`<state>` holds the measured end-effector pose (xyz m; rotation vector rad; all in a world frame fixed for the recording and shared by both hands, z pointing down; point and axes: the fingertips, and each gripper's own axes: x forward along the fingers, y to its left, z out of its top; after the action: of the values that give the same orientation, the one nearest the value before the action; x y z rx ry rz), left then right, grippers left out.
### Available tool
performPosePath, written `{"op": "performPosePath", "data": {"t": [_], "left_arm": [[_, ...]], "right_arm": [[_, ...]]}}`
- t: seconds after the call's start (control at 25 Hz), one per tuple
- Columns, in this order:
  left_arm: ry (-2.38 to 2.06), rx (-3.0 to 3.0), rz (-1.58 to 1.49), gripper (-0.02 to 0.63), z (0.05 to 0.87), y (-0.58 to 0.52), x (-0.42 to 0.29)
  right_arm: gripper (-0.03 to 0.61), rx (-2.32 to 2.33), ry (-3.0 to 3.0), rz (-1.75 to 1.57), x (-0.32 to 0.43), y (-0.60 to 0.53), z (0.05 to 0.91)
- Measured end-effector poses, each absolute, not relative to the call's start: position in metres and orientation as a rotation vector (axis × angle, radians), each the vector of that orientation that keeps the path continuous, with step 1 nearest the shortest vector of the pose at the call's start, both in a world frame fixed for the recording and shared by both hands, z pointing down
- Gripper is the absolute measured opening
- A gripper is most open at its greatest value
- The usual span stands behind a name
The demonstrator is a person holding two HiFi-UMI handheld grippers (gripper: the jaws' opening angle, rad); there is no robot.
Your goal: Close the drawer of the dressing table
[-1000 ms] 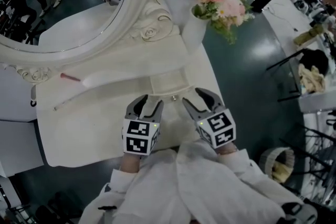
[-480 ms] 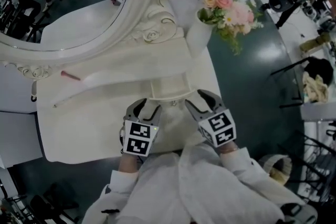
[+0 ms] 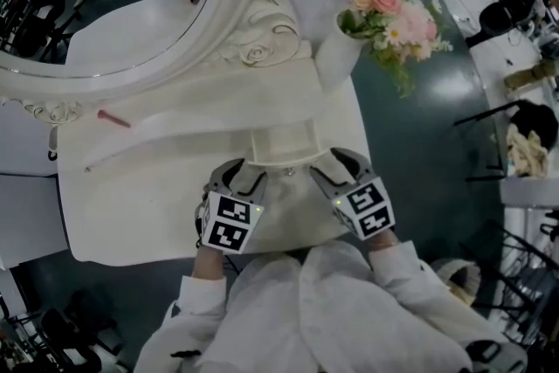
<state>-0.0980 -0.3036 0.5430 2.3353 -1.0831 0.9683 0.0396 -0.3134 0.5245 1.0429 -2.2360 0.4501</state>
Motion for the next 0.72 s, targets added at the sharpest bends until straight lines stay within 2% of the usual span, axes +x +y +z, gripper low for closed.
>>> {"op": "performPosePath", "data": {"t": [0.72], "left_arm": [[-0.991, 2.366, 1.012, 0.189, 0.565, -0.309, -0.085]], "right_arm": [[0.21, 0.841, -2.286, 0.299, 0.026, -0.323, 0.549]]}}
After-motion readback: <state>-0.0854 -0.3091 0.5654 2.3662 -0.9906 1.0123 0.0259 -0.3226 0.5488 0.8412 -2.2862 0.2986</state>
